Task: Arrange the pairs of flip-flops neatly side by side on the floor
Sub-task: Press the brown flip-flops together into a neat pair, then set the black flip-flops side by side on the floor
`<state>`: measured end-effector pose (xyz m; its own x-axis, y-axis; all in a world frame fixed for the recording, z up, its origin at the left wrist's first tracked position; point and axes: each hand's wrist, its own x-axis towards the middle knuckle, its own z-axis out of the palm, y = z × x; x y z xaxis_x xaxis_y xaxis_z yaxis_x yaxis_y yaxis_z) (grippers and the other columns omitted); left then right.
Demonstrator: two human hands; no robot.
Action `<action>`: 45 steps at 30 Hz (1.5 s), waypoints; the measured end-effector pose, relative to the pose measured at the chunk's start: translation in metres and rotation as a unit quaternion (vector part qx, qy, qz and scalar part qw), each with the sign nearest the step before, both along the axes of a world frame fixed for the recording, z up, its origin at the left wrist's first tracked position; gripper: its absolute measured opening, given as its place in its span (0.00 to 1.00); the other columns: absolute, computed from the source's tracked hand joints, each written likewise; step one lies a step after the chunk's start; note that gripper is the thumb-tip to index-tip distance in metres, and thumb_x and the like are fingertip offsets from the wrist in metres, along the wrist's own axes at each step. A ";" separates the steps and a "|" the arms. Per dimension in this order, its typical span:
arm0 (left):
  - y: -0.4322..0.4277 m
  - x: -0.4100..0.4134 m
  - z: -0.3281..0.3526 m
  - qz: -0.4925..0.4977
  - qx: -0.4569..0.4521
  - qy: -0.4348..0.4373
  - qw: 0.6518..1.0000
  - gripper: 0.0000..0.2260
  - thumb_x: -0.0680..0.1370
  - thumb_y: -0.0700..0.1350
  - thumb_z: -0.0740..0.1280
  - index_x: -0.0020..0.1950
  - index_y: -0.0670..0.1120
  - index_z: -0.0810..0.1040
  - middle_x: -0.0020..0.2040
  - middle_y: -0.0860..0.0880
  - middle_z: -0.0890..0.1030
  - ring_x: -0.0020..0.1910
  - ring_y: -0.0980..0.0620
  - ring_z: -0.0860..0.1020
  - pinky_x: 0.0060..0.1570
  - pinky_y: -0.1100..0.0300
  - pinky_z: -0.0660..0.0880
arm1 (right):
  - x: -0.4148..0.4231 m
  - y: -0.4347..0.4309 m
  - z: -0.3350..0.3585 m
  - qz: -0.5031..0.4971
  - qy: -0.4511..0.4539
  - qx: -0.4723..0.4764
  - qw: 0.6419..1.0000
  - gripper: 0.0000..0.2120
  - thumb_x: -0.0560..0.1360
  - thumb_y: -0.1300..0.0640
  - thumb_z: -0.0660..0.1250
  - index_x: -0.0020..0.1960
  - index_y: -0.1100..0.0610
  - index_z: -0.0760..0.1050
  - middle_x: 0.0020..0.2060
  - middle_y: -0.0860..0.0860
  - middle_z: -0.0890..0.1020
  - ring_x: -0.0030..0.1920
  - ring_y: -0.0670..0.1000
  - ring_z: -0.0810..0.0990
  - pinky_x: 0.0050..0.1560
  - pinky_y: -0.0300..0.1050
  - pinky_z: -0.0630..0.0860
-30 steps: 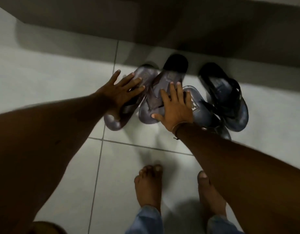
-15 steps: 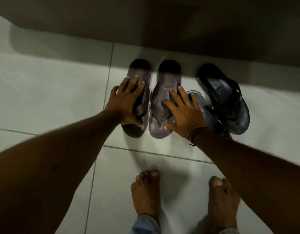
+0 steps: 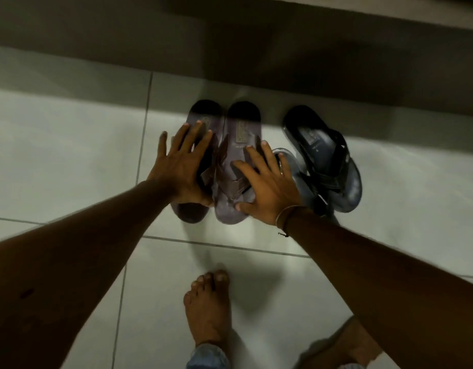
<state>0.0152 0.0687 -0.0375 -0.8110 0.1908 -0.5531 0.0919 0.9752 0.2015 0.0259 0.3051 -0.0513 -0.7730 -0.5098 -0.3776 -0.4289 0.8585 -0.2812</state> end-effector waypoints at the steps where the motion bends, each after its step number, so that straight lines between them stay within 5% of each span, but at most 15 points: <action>1: 0.006 0.001 0.005 0.019 0.017 0.013 1.000 0.69 0.59 0.78 0.71 0.86 0.51 0.37 0.87 0.45 0.37 0.86 0.39 0.38 0.81 0.30 0.42 | -0.002 0.009 0.008 -0.013 0.003 -0.031 0.999 0.43 0.67 0.38 0.71 0.78 0.46 0.62 0.83 0.55 0.55 0.82 0.61 0.45 0.78 0.67 0.47; 4: 0.047 0.017 0.029 0.038 0.052 0.100 0.993 0.60 0.63 0.79 0.63 0.87 0.47 0.50 0.87 0.41 0.52 0.85 0.36 0.53 0.80 0.31 0.54 | -0.018 0.056 0.034 -0.029 0.016 -0.070 0.997 0.40 0.66 0.46 0.68 0.78 0.47 0.64 0.81 0.54 0.59 0.82 0.60 0.49 0.79 0.65 0.51; 7: 0.122 0.059 0.055 0.039 0.070 0.123 0.989 0.53 0.65 0.76 0.64 0.84 0.48 0.61 0.81 0.44 0.66 0.74 0.37 0.69 0.70 0.40 0.67 | -0.043 0.125 0.046 -0.004 0.007 -0.010 1.000 0.42 0.65 0.45 0.69 0.78 0.49 0.63 0.81 0.55 0.60 0.82 0.61 0.51 0.77 0.67 0.55; 13: 0.249 0.087 0.056 0.133 0.113 -0.038 0.984 0.57 0.68 0.71 0.73 0.86 0.49 0.48 0.86 0.47 0.53 0.84 0.42 0.55 0.80 0.38 0.58 | -0.063 0.182 0.033 0.042 -0.073 0.145 0.986 0.56 0.64 0.44 0.79 0.82 0.46 0.48 0.83 0.54 0.47 0.82 0.62 0.43 0.78 0.69 0.52; 19: 0.274 0.064 0.017 0.167 -0.015 -0.014 0.986 0.60 0.68 0.64 0.77 0.86 0.43 0.44 0.86 0.43 0.52 0.83 0.40 0.58 0.77 0.41 0.64 | -0.061 0.176 0.018 0.067 -0.047 0.159 0.984 0.56 0.69 0.48 0.78 0.83 0.46 0.43 0.84 0.54 0.42 0.82 0.63 0.41 0.78 0.71 0.51; 26: 0.291 0.041 0.009 0.083 -0.005 0.031 0.996 0.59 0.66 0.63 0.77 0.86 0.46 0.47 0.85 0.44 0.55 0.84 0.41 0.56 0.78 0.40 0.62 | -0.047 0.240 0.020 0.015 -0.053 0.151 0.987 0.58 0.66 0.44 0.80 0.83 0.46 0.45 0.84 0.54 0.45 0.82 0.63 0.44 0.76 0.69 0.56; 35: 0.415 -0.014 0.000 -0.056 0.057 0.018 0.997 0.64 0.60 0.66 0.81 0.86 0.53 0.46 0.87 0.45 0.47 0.86 0.39 0.46 0.83 0.39 0.52 | -0.020 0.400 0.030 -0.189 -0.080 0.145 0.968 0.61 0.62 0.44 0.83 0.83 0.43 0.46 0.83 0.51 0.46 0.81 0.63 0.49 0.70 0.68 0.67; 45: 0.498 -0.028 -0.006 -0.116 0.084 0.013 0.990 0.64 0.62 0.63 0.82 0.86 0.53 0.46 0.87 0.46 0.45 0.86 0.39 0.42 0.84 0.39 0.49 | -0.005 0.474 0.025 -0.237 -0.075 0.130 0.960 0.61 0.61 0.44 0.83 0.83 0.43 0.47 0.83 0.51 0.46 0.81 0.62 0.50 0.69 0.68 0.68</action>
<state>-0.0124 0.5664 -0.0435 -0.7481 0.4611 -0.4773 0.3162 0.8800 0.3545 0.0214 0.7790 -0.0265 -0.8213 0.0118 -0.5704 0.0556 0.9967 -0.0594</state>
